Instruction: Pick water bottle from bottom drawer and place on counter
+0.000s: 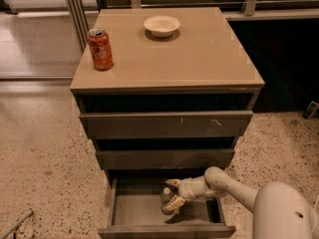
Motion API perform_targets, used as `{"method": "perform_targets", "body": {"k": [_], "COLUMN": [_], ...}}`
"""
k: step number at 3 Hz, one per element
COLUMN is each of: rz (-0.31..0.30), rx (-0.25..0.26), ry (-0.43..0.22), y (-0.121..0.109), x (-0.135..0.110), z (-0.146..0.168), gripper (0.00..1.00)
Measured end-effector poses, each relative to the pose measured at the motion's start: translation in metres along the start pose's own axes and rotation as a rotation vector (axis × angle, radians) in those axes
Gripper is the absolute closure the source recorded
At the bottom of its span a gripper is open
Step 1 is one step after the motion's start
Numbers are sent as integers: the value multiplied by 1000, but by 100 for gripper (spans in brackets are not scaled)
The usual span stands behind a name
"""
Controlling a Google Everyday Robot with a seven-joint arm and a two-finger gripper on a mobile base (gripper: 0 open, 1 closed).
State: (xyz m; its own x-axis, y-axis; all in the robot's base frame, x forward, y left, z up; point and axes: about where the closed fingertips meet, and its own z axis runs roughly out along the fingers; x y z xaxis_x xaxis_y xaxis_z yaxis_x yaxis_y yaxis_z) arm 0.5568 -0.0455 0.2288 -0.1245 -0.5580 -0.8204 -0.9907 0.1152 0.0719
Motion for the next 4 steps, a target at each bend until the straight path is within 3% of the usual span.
{"method": "perform_targets", "body": {"k": [3, 4], "rz": [-1, -8], "rx": [-5, -5], "ry": [-19, -67], "y": [3, 11], "x": [-3, -30], "z": [-2, -24], "gripper": [92, 100]}}
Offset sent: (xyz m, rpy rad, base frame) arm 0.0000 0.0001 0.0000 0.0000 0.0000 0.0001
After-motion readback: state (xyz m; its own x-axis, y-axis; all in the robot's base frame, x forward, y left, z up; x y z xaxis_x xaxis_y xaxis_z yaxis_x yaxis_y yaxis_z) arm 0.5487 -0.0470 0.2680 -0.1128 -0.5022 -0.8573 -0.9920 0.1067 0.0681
